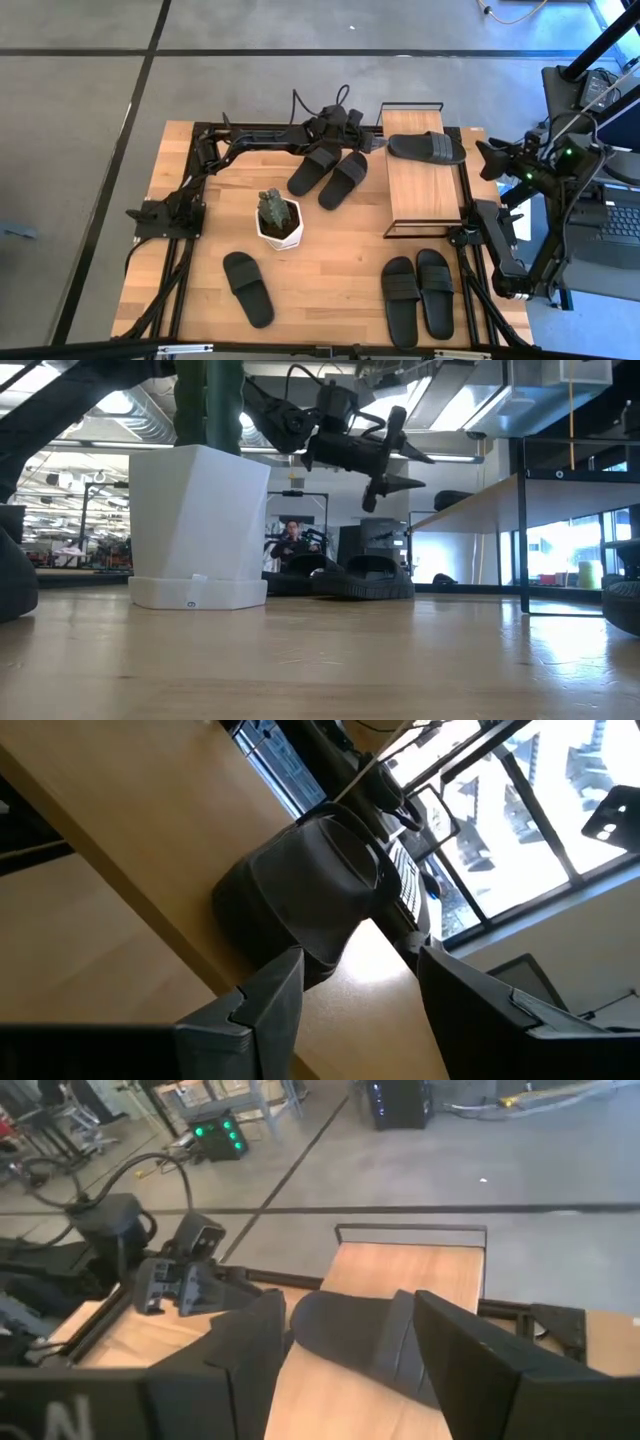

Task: Pick and place slides into the shelf
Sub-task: Put the black slide on the shelf

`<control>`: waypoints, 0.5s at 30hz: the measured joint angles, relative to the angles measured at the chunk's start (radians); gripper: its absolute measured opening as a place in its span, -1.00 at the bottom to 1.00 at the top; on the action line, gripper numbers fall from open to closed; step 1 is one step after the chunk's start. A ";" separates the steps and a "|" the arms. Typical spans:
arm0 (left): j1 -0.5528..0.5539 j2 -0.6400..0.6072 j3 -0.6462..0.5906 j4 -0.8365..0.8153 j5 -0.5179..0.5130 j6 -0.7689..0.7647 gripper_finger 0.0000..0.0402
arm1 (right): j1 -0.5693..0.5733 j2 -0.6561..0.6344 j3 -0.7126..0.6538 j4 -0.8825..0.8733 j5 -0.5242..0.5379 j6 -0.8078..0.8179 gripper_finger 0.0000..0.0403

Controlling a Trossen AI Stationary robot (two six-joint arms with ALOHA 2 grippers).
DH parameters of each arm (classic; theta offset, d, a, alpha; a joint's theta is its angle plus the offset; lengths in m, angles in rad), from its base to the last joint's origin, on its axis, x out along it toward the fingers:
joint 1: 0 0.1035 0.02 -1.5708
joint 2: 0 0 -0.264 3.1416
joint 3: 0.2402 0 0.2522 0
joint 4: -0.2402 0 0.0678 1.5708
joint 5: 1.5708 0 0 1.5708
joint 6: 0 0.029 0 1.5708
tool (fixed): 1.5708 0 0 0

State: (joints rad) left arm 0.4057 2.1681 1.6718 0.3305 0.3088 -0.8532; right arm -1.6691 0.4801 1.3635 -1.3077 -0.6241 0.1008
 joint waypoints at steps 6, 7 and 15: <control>0.000 0.000 0.000 0.000 0.000 0.026 -0.06 | -0.001 0.012 -0.076 -0.029 0.165 0.049 0.09; 0.000 0.000 0.000 0.000 0.000 0.026 -0.06 | -0.001 0.021 -0.096 -0.059 0.216 0.045 0.09; 0.000 0.000 0.000 0.003 0.025 0.026 -0.06 | -0.001 0.094 -0.314 -0.062 0.340 0.030 0.09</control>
State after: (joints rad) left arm 0.4055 2.1679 1.6718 0.3334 0.3341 -0.8271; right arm -1.6699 0.5745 1.0492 -1.3698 -0.2841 0.1312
